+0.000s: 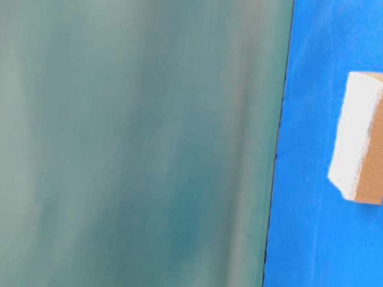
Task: Hand over the sponge with the left arm and wipe it with the right arm.
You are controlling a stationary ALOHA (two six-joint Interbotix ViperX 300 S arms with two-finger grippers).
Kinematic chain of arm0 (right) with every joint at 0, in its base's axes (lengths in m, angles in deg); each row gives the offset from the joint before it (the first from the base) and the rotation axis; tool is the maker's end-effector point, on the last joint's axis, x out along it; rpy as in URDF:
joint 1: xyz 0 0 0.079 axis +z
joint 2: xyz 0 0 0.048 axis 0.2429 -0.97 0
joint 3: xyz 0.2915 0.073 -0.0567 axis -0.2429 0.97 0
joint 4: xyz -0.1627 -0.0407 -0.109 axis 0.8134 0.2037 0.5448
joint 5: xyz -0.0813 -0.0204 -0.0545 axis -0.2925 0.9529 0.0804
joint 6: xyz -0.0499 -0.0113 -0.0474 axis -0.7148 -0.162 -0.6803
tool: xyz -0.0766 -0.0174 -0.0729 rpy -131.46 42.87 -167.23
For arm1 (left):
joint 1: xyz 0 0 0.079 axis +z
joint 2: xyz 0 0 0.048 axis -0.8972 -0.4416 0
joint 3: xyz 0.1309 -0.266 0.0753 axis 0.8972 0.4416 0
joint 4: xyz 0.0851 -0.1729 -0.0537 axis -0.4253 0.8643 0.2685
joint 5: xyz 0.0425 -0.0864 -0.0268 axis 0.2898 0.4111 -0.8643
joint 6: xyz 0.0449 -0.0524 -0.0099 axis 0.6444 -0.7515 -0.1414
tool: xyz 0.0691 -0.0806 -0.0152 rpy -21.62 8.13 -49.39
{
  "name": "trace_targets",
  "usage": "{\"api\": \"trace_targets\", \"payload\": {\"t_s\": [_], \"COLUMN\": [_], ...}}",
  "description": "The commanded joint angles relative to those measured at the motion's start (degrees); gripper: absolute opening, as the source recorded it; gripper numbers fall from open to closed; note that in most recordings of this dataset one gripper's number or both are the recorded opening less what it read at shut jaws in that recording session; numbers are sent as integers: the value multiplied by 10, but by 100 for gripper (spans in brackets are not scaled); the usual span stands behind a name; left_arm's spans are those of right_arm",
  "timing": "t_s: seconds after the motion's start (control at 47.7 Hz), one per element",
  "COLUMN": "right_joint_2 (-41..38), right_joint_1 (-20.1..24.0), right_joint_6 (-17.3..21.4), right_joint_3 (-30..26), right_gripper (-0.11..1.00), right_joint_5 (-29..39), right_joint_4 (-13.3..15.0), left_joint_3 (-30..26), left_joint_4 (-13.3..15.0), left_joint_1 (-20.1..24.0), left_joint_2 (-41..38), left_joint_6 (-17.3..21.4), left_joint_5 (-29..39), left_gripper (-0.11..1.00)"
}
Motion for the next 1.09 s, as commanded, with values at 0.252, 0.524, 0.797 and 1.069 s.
{"api": "trace_targets", "payload": {"t_s": [0.252,0.524,0.797,1.069], "right_joint_2": [-12,-11,-11,-12], "right_joint_1": [-1,-1,-1,-1], "right_joint_6": [4,4,4,4], "right_joint_3": [-3,-3,-3,-4], "right_gripper": [70,70,70,70], "right_joint_5": [-16,-16,-16,-16], "right_joint_4": [-4,-3,-2,-2], "left_joint_3": [-1,-1,0,0], "left_joint_4": [2,2,2,2], "left_joint_1": [-1,-1,-1,-1], "left_joint_2": [8,11,11,11], "left_joint_6": [-1,-1,-1,-1], "left_joint_5": [0,1,1,1], "left_gripper": [81,81,81,81]}}
